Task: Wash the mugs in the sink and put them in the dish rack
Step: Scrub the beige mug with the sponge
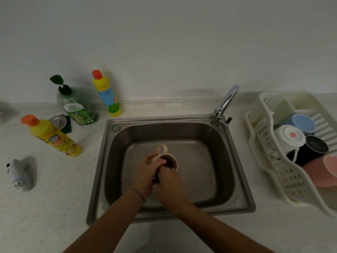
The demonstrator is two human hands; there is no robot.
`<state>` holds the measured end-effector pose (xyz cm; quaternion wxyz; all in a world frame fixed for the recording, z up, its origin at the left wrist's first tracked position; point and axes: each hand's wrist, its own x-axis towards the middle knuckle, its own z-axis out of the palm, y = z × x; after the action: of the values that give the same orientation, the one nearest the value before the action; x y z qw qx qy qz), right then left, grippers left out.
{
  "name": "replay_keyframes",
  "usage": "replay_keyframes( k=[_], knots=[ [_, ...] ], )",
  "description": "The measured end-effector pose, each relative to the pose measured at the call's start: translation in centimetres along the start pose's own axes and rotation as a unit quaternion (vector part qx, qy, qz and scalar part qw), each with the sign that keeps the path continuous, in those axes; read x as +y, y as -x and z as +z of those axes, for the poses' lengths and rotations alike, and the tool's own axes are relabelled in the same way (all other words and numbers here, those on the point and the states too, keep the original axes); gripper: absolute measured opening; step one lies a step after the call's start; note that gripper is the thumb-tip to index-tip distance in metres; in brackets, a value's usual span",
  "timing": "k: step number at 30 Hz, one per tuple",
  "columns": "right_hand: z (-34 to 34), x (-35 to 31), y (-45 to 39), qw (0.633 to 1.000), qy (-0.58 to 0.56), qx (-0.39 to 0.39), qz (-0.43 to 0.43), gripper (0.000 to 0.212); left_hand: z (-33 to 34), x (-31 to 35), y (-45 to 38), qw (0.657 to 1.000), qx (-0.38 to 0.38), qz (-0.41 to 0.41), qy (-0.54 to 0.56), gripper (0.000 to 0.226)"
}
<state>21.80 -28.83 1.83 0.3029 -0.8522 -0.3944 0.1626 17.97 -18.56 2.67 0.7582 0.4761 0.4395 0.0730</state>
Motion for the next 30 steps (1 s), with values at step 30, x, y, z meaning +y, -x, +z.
replay_keyframes(
  k=[30],
  knots=[
    [-2.1, 2.2, -0.9, 0.963, 0.155, -0.041, -0.215, 0.036, -2.1, 1.6, -0.3, 0.999, -0.026, 0.001, -0.019, 0.030]
  ],
)
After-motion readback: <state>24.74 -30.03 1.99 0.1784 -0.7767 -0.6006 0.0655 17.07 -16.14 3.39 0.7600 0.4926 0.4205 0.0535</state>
